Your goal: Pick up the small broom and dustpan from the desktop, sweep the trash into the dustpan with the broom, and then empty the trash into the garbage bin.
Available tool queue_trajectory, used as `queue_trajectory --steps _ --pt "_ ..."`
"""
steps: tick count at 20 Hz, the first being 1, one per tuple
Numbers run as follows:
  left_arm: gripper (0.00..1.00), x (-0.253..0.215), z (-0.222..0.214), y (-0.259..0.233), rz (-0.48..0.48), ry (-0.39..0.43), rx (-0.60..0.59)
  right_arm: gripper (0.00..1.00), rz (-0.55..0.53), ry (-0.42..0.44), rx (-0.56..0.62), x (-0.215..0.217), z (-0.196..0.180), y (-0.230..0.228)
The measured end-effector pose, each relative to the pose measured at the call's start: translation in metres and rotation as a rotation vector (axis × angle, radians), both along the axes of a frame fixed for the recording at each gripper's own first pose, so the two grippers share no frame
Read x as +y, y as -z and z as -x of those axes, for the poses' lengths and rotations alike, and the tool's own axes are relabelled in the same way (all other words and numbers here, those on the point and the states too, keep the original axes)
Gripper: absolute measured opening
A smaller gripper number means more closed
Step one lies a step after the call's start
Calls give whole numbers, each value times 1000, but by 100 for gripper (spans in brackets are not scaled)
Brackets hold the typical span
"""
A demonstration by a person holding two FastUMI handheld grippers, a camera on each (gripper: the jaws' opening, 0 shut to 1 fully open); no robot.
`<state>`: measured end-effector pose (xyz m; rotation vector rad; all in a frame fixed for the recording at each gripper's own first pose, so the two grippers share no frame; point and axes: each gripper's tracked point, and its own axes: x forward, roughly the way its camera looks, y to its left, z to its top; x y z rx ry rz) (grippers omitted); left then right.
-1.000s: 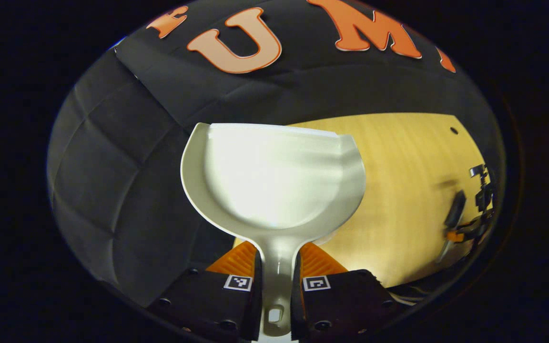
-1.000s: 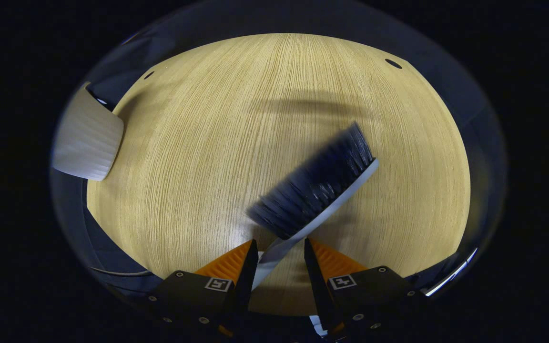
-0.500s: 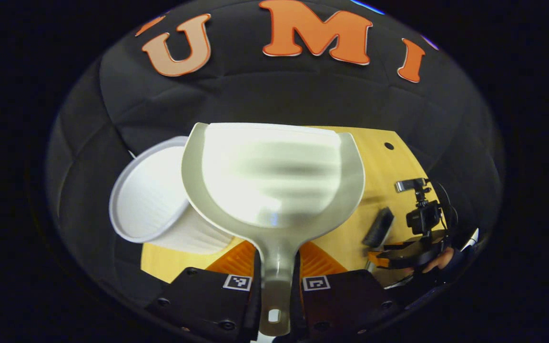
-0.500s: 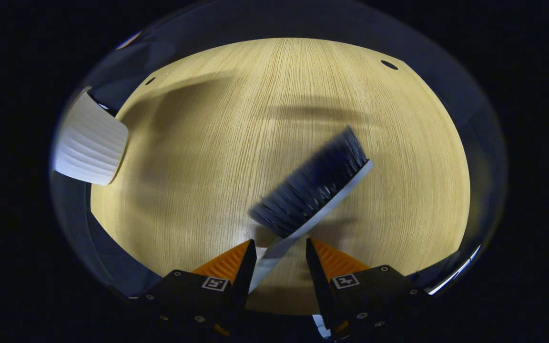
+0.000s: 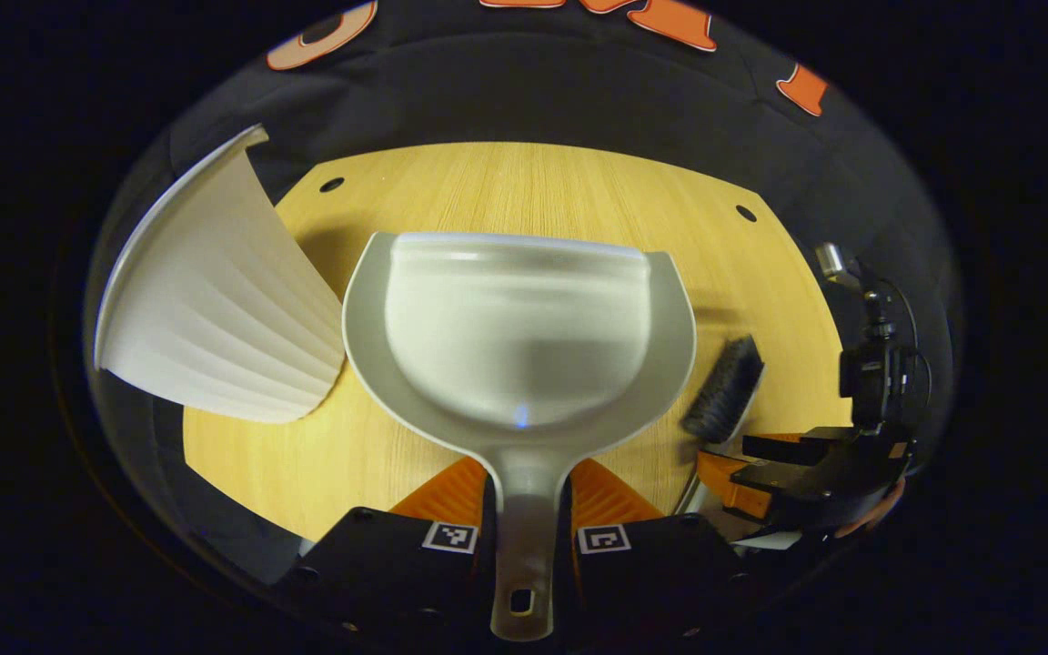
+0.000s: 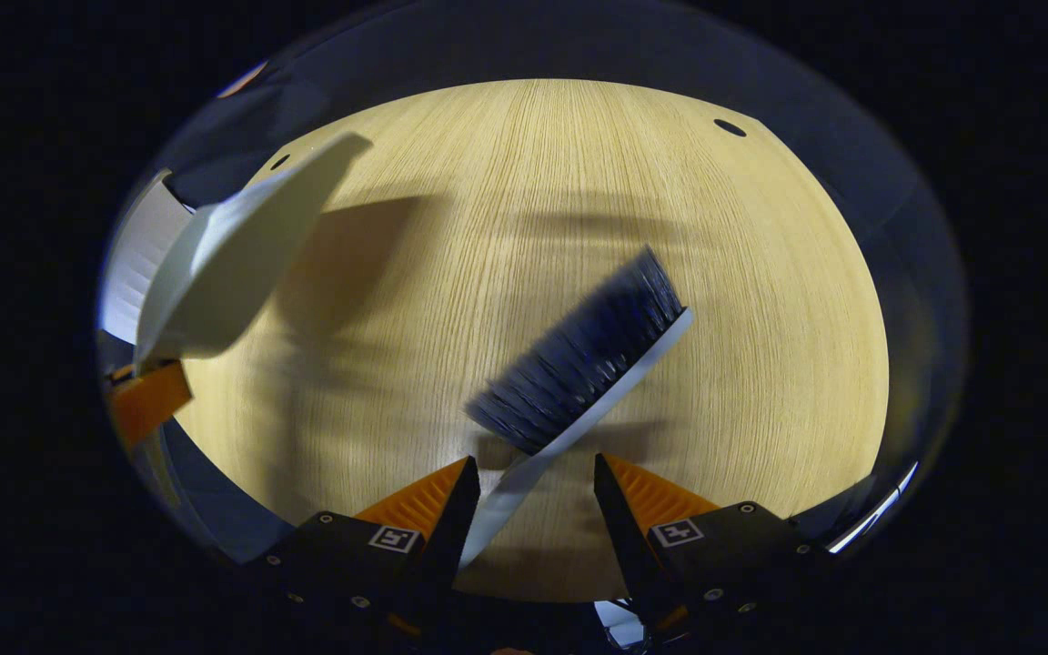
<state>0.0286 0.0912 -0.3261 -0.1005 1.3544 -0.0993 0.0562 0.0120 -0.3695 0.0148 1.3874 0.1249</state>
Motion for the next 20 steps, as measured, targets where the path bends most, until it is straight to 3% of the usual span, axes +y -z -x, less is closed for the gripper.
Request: queue_trajectory --steps 8,12,18,20 --pt "26 -2 14 55 27 -12 97 77 11 -1 8 0 1 2" --pt "26 5 13 59 32 27 100 77 6 5 7 0 2 2" --pt "37 16 11 46 43 87 102 83 -2 16 -3 2 -1 -1" --pt "54 19 7 37 64 117 81 88 -3 26 -13 2 -3 -3"
